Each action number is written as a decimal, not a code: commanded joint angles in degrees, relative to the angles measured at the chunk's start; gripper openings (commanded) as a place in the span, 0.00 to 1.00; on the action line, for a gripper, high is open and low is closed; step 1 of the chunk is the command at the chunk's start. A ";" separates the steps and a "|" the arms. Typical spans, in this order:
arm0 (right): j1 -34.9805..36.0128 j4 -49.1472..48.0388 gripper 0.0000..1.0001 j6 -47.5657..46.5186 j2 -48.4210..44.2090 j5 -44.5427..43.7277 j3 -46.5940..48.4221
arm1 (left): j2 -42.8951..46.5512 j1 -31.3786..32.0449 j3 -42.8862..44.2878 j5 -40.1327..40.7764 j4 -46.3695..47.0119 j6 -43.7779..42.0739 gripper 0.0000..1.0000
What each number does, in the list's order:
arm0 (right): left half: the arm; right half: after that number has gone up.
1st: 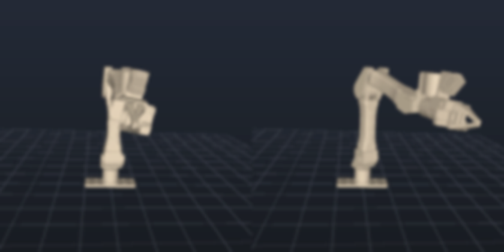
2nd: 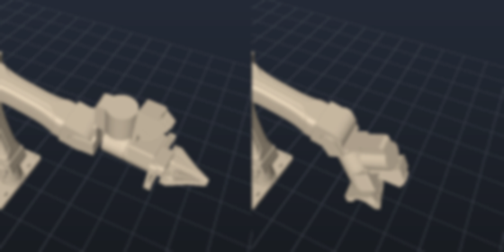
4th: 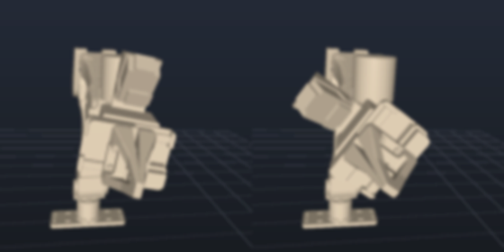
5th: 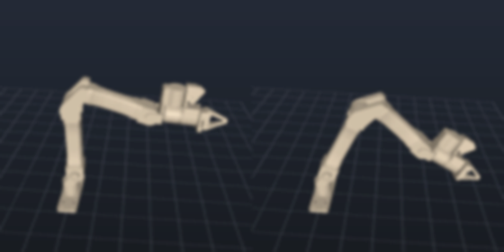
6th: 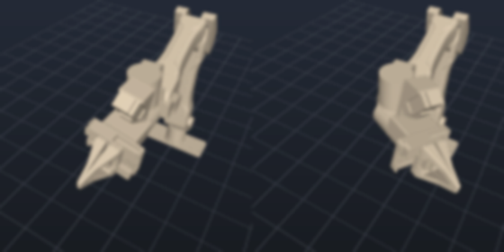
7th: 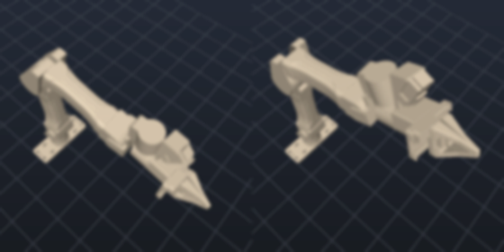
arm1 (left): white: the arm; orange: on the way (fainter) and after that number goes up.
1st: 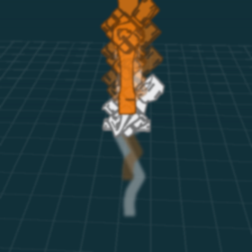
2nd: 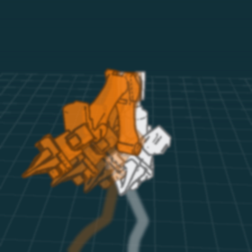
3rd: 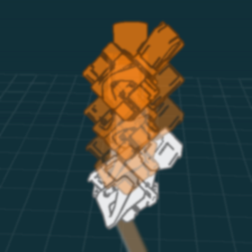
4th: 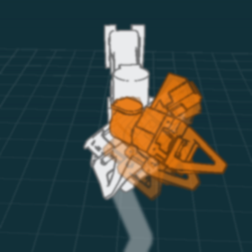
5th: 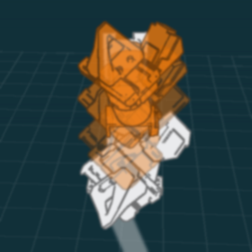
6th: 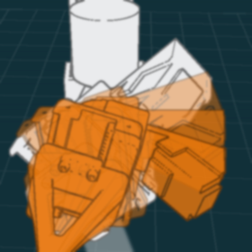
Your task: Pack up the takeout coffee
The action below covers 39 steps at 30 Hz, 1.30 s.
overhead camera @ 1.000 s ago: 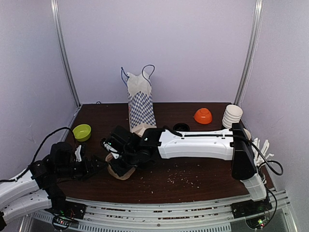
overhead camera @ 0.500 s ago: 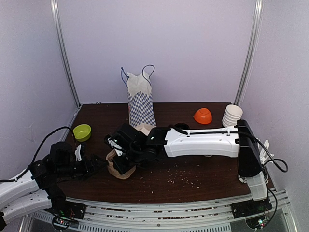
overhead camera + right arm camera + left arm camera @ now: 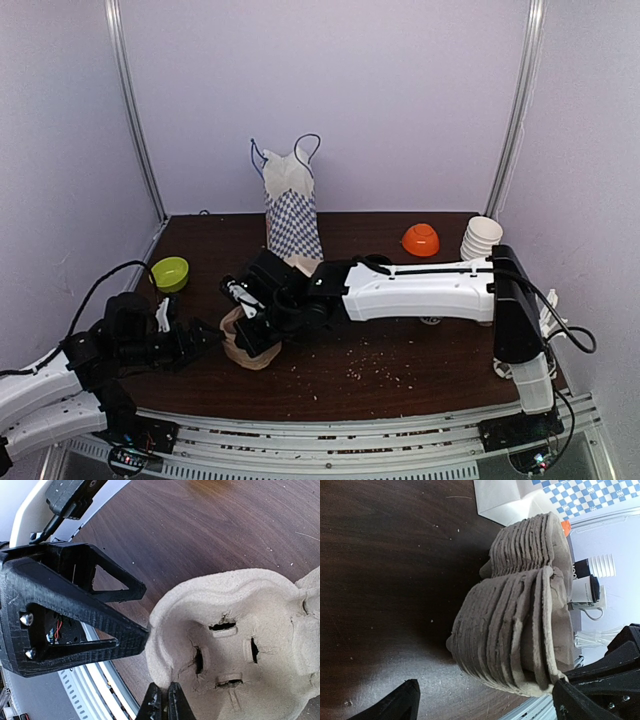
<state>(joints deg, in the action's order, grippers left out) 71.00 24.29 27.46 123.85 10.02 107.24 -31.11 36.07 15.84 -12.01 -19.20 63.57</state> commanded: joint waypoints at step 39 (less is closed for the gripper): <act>-2.27 -17.96 0.00 10.52 -8.01 8.23 -10.65 | 0.75 0.22 -1.85 0.59 1.21 -1.13 0.97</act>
<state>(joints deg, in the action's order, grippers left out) 68.90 10.35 37.63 118.39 15.66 96.36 -29.89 36.07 14.35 -12.14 -18.09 63.51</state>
